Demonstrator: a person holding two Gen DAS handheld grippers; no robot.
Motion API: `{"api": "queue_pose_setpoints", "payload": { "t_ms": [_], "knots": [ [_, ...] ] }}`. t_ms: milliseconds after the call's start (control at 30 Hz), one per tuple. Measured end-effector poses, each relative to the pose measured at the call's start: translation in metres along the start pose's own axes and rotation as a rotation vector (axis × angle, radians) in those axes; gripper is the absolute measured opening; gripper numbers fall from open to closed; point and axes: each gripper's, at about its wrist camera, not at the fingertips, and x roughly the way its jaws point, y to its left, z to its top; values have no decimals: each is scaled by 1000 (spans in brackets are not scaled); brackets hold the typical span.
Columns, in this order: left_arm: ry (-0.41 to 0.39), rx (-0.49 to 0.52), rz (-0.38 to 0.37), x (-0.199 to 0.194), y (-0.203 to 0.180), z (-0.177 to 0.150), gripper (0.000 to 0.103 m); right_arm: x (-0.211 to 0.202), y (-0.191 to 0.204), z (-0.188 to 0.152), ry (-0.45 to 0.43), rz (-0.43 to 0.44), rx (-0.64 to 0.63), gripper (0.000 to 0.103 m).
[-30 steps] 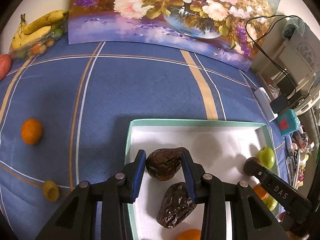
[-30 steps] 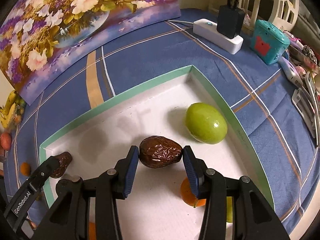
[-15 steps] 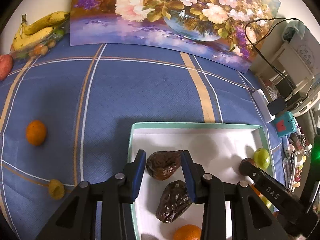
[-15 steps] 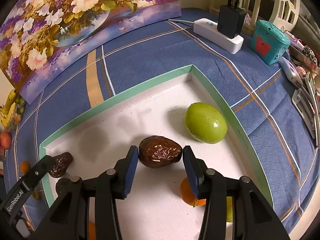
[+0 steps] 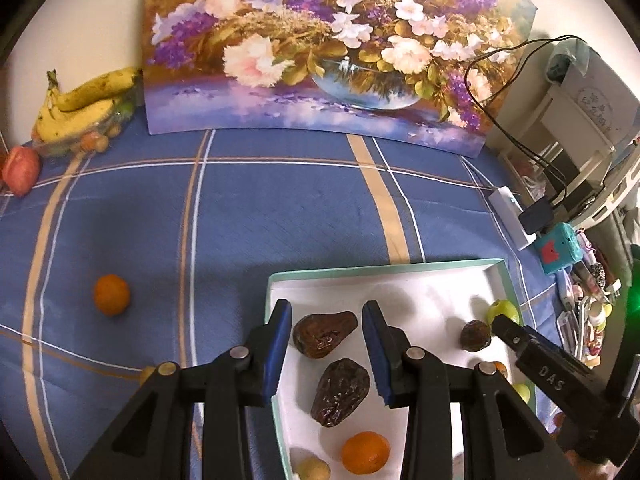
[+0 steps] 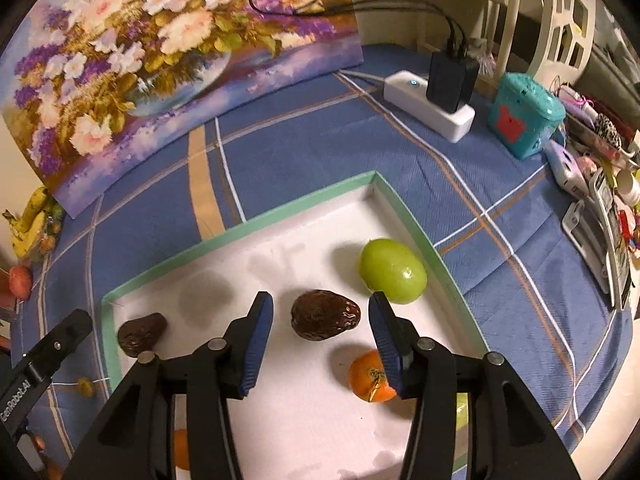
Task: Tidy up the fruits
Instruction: 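Open left tool to drop dark date while right tool releases brown date in tray, then move left tool to a tangerine while right tool moves to small tan fruit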
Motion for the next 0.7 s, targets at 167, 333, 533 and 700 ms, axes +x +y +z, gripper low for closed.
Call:
{"api": "queue_pose_setpoints", "payload": {
  "t_ms": [167, 333, 533, 700],
  "knots": [
    [1, -12, 9, -2, 6, 0, 40, -7, 1, 0, -8, 6, -10, 51],
    [5, -29, 38, 0, 10, 0, 59, -4, 1, -1, 2, 7, -13, 51],
    [23, -26, 89, 9, 14, -3, 74, -2, 2, -1, 8, 2, -18, 65],
    [41, -22, 134, 16, 19, -5, 87, 1, 3, -2, 12, -5, -30, 76]
  ]
}}
